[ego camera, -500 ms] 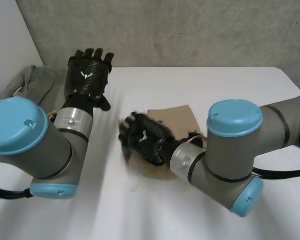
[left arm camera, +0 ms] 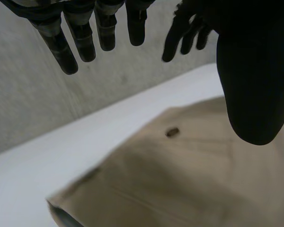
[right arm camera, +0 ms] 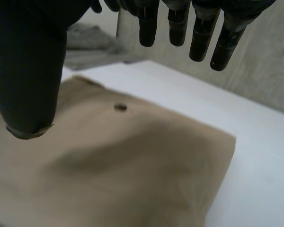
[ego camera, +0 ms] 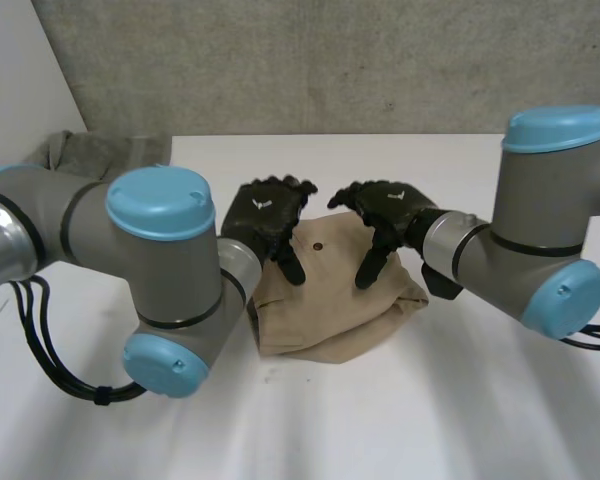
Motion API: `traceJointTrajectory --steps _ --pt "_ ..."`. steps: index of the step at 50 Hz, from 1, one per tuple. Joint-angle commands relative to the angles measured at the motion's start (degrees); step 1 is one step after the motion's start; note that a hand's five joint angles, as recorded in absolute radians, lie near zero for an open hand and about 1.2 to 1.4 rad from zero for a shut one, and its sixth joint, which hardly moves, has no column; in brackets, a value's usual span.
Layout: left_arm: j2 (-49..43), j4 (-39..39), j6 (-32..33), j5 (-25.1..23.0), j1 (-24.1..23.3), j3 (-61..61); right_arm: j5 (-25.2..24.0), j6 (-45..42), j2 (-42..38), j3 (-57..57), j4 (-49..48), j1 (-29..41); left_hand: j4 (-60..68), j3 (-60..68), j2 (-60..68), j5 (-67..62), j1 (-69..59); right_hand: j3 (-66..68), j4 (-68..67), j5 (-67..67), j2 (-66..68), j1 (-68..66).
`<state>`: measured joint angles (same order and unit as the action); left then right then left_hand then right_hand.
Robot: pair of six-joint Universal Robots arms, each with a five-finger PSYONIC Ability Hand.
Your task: Fold the laundry.
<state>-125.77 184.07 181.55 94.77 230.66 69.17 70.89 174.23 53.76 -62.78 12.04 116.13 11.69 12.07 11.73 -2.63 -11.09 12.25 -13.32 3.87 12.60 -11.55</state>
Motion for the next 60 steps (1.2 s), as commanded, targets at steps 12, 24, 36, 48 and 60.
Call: traceJointTrajectory --steps 12,24,36,48,60 --pt "-13.1 -8.6 5.7 0.8 -0.5 -6.8 8.9 -17.9 -12.0 6.1 1.9 0.4 -0.1 -0.5 -0.2 1.1 -0.5 -2.2 3.3 -3.9 -2.6 1.5" --pt "-5.1 -9.3 7.4 -0.1 0.3 -6.7 8.3 -12.6 -4.3 1.9 0.2 -0.1 -1.0 -1.4 -1.0 1.9 0.4 -2.2 3.3 -3.9 -2.6 1.5" --pt "14.3 -12.6 7.4 -10.5 5.2 -0.9 11.1 1.9 14.8 -18.0 -12.6 -7.2 -0.8 -1.2 -0.8 1.7 0.2 -2.2 3.3 -3.9 -2.6 1.5" --pt "20.2 -20.7 7.2 -20.9 7.9 2.4 8.8 8.1 13.7 -29.8 -14.1 -8.6 -1.1 -1.5 -1.2 2.1 0.5 -2.2 3.3 -3.9 -2.6 1.5" --pt "20.6 -20.6 7.0 -21.0 7.8 3.9 4.4 15.3 2.6 -27.6 -20.6 -8.0 -1.1 -1.5 -1.2 2.1 0.5 2.9 -1.8 1.2 2.5 -3.6"
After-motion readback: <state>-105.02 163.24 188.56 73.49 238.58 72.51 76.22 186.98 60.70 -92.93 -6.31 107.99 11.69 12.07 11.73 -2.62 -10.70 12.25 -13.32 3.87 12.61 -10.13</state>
